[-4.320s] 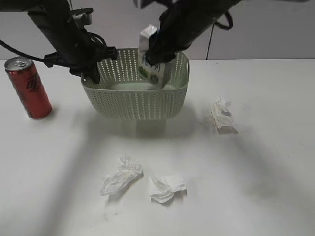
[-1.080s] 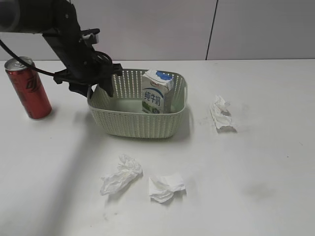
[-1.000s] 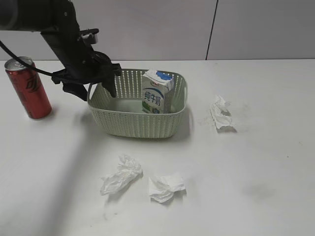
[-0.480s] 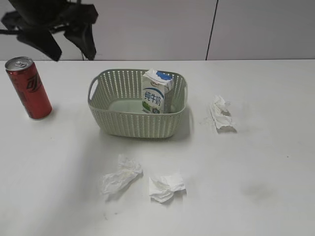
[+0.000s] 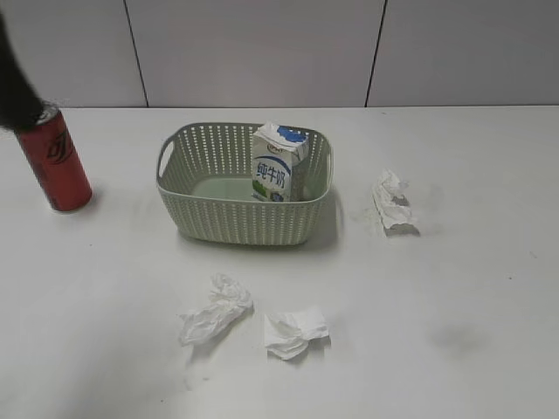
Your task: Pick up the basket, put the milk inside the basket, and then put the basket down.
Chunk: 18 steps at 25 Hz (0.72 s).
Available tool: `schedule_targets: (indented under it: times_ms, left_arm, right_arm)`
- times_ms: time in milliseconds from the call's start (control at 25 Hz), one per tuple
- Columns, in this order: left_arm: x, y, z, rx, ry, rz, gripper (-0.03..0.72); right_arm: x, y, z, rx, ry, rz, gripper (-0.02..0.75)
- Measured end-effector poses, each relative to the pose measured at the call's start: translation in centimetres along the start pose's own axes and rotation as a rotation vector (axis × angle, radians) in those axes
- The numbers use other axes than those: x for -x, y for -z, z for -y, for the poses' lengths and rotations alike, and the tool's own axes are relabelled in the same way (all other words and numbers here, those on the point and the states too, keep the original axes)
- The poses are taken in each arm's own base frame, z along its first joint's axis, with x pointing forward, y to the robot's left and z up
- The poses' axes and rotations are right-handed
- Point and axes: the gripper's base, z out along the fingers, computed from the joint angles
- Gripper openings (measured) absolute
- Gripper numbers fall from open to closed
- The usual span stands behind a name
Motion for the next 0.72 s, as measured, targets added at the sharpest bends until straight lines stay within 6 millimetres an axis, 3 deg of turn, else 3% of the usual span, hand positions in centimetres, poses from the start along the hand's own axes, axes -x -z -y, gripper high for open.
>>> schedule_targets:
  times_ms: [280,400,560,720]
  left_arm:
    - [-10.1,0.5,-1.0,0.04,-0.017,0.048,0.554]
    - [-13.4,0.5,-1.5,0.075,-0.032,0.095,0.552]
    - [-16.6,0.2,-1.8,0.085,-0.071,0.185,0.551]
    - [-18.1,-0.8,-1.8,0.07,-0.085,0.25,0.551]
  right_arm:
    - [0.0,0.0,0.0,0.001,-0.001,0.0,0.554]
    - [0.0,0.0,0.0,0.001,-0.001,0.0,0.554]
    - [0.0,0.0,0.0,0.003,-0.002,0.0,0.554]
    - [0.0,0.0,0.0,0.005,-0.004,0.0,0.554]
